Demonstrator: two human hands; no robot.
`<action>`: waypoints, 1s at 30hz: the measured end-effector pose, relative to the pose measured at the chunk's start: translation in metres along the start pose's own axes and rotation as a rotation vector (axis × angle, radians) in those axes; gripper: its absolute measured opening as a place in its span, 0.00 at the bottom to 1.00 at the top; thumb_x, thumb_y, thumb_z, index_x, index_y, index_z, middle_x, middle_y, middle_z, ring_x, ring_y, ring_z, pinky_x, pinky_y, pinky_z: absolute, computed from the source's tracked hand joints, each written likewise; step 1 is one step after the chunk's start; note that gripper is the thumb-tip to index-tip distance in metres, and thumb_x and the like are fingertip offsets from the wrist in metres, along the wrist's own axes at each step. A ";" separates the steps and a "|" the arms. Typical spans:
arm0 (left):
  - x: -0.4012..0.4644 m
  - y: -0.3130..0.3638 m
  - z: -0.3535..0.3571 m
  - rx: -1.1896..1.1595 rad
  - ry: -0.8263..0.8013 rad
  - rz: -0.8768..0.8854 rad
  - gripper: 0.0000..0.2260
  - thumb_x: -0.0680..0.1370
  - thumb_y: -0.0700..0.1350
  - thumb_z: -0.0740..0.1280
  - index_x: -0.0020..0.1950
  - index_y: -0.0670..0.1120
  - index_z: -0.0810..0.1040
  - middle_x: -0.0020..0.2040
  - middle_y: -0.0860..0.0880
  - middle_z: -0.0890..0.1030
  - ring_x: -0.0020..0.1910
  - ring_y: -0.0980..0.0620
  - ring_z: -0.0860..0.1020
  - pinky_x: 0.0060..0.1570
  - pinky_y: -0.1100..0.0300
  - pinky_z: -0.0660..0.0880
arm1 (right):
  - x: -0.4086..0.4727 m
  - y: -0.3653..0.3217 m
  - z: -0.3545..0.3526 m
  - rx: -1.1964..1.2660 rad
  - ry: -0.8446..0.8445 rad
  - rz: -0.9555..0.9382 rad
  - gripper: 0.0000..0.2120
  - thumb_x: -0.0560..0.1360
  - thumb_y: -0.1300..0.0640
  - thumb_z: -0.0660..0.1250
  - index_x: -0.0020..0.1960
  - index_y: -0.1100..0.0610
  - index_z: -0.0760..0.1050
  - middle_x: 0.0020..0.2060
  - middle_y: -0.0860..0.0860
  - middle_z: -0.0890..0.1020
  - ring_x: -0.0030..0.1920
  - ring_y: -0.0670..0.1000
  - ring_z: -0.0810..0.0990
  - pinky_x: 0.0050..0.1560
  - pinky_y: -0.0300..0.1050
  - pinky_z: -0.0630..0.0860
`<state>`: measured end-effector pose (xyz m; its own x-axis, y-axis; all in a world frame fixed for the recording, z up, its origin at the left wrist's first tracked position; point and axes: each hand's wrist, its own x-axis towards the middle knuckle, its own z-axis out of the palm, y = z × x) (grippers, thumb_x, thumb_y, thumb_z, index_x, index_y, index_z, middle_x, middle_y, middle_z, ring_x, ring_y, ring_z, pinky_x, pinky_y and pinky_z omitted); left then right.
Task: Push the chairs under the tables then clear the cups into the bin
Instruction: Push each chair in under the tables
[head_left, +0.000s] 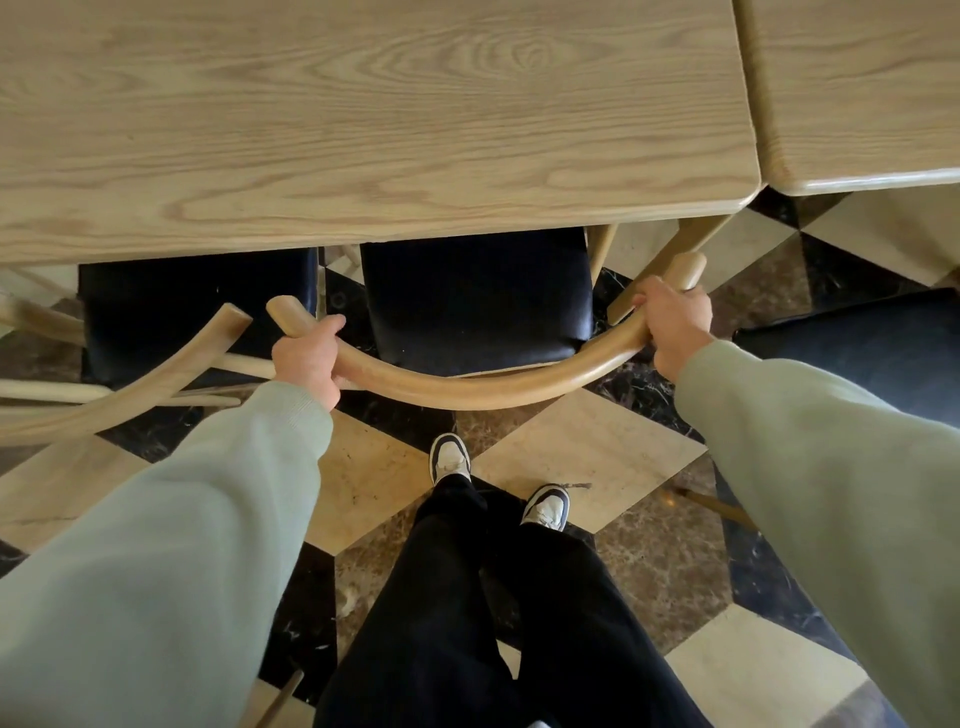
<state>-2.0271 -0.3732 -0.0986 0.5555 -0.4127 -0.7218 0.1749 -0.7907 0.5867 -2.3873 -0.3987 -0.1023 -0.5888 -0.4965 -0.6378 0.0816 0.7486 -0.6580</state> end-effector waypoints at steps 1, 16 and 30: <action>-0.002 0.000 -0.002 0.005 -0.003 0.001 0.24 0.80 0.47 0.71 0.73 0.38 0.74 0.72 0.37 0.77 0.69 0.38 0.78 0.65 0.46 0.78 | -0.001 0.002 0.000 -0.014 -0.006 -0.002 0.06 0.77 0.55 0.70 0.49 0.51 0.73 0.44 0.50 0.80 0.42 0.49 0.79 0.41 0.44 0.76; -0.103 -0.051 0.004 -0.047 -0.113 -0.163 0.31 0.80 0.62 0.67 0.75 0.45 0.69 0.64 0.41 0.79 0.60 0.41 0.80 0.64 0.39 0.78 | -0.048 0.047 -0.059 -0.025 -0.206 0.014 0.12 0.84 0.46 0.62 0.61 0.51 0.77 0.52 0.51 0.81 0.53 0.54 0.81 0.59 0.55 0.80; -0.247 -0.019 0.134 0.395 -0.659 0.060 0.21 0.81 0.59 0.64 0.57 0.40 0.77 0.47 0.39 0.82 0.49 0.41 0.83 0.53 0.44 0.81 | -0.110 0.045 -0.234 0.123 0.051 -0.092 0.14 0.85 0.50 0.61 0.56 0.59 0.80 0.50 0.58 0.82 0.59 0.65 0.81 0.67 0.66 0.76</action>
<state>-2.2767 -0.3166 0.0194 -0.0653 -0.5459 -0.8353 -0.2119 -0.8104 0.5462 -2.5070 -0.2077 0.0321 -0.6378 -0.5351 -0.5540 0.1214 0.6404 -0.7583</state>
